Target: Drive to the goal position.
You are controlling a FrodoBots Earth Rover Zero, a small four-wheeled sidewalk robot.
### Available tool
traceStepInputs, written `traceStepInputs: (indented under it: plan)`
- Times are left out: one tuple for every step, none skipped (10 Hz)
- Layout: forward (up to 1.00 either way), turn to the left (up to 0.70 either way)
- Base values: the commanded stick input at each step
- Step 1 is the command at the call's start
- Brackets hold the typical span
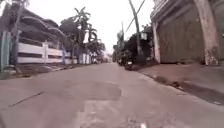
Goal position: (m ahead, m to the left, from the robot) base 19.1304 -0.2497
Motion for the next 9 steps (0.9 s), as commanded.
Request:
traceStepInputs:
  plan:
    - [1.0,-0.27]
    - [1.0,-0.27]
    - [1.0,-0.27]
    - [1.0,-0.2]
    - [1.0,-0.07]
    - [1.0,0.0]
    - [1.0,0.0]
    - [1.0,0.0]
    - [1.0,0.0]
